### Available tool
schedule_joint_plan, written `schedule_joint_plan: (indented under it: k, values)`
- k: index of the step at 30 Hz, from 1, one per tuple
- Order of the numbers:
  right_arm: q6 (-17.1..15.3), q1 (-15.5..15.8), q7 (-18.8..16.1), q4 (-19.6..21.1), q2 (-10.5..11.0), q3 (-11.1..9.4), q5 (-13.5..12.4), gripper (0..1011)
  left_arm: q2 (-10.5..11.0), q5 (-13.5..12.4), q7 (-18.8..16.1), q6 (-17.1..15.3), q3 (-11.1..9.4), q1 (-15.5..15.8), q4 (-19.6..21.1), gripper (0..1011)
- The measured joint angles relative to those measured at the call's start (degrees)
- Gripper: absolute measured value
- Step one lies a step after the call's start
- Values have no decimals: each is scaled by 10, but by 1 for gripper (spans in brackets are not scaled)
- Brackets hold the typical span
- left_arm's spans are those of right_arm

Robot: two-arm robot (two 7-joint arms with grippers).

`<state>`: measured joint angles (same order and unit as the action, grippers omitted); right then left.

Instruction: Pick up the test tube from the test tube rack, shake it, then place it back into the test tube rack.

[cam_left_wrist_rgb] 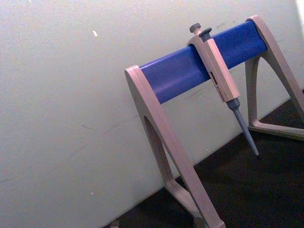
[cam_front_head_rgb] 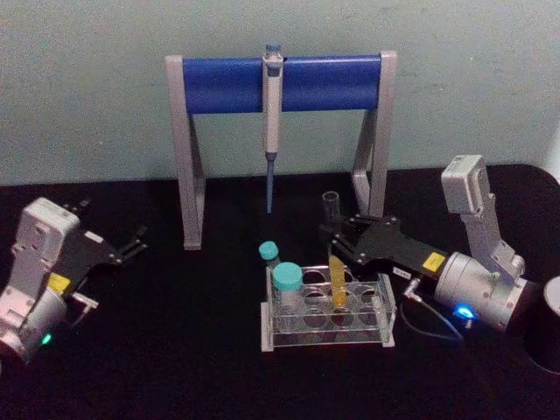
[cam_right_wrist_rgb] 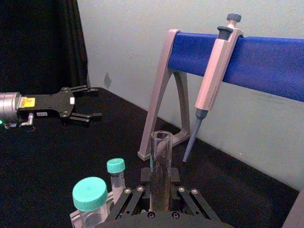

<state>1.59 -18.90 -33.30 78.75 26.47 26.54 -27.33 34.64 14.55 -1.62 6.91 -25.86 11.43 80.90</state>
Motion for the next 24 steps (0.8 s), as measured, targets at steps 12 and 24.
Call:
schedule_joint_plan:
  k: [12,24]
  values:
    - [-7,0,-1,-6,-3,0,-1,232,0,0,0,0,0,0,0,1001]
    - [-18,0,6,-6,-4,0,-1,232,0,0,0,0,0,0,0,1001]
